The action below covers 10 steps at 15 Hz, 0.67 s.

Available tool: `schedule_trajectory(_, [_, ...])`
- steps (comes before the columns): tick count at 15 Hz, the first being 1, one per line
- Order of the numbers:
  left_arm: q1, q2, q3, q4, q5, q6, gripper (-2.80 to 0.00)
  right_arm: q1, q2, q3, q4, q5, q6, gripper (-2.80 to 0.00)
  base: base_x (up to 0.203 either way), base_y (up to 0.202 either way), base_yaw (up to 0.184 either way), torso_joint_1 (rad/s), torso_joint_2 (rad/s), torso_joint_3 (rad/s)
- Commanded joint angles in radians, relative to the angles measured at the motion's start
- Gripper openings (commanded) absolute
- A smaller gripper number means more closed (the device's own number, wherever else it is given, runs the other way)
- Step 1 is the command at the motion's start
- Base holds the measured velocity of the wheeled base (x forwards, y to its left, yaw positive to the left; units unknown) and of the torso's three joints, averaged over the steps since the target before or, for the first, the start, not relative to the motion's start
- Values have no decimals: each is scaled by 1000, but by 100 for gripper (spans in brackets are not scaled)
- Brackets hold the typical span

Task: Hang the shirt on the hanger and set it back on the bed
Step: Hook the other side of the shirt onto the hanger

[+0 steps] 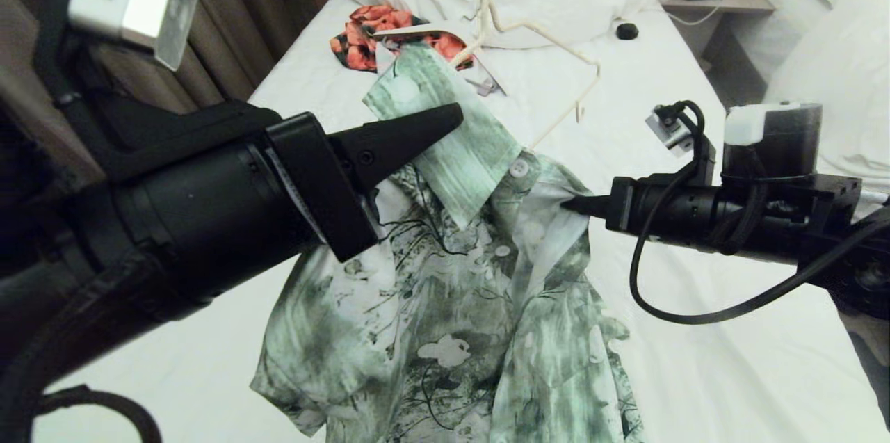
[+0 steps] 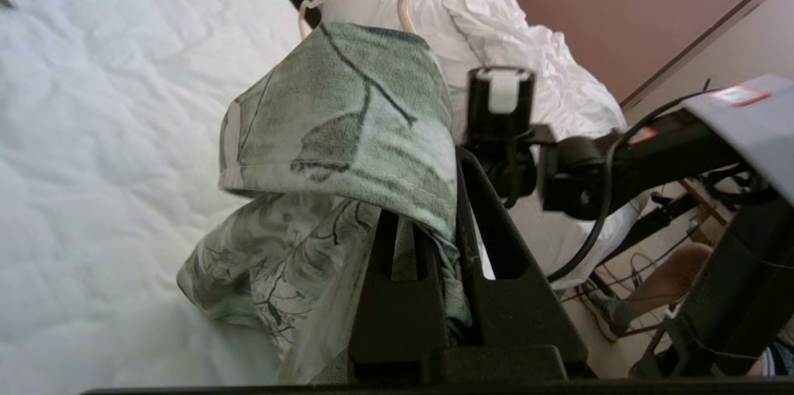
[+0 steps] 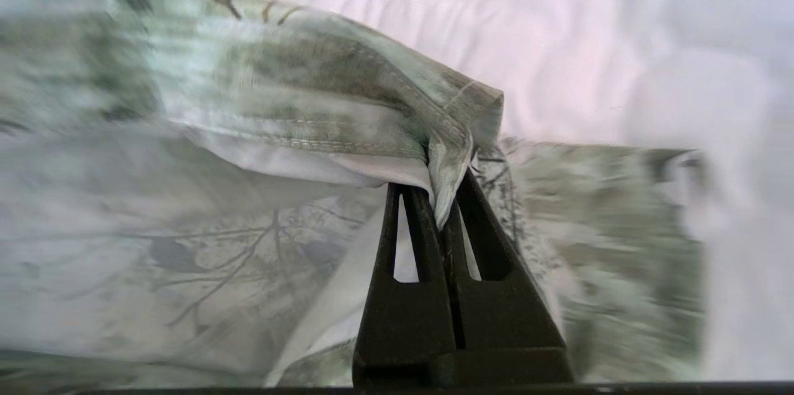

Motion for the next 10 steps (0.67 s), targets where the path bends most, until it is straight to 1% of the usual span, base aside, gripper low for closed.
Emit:
schedule_trajectory(1, [-2, 31, -12, 1, 5, -7, -280, -28, -20, 3, 1, 3, 4, -280, 0, 0, 0, 0, 0, 0])
schedule_trajectory(2, [-4, 34, -15, 8, 6, -15, -280, -48, -20, 3, 1, 3, 14, -280, 0, 0, 0, 0, 0, 0])
schedule_trajectory(4, [-6, 28, -36, 58, 7, -19, -280, -75, -22, -2, -1, 4, 47, -280, 0, 0, 0, 0, 0, 0])
schedule_trajectory(5, [-6, 24, -53, 92, 12, -25, -280, -90, -22, -3, -1, 4, 47, -280, 0, 0, 0, 0, 0, 0])
schedule_trajectory(7, [-8, 9, -80, 146, 22, -63, -280, -112, -20, -10, 1, 4, 47, -280, 0, 0, 0, 0, 0, 0])
schedule_trajectory(10, [-45, 3, -92, 211, 26, -71, -280, -132, -19, -32, 6, 6, 49, -280, 0, 0, 0, 0, 0, 0])
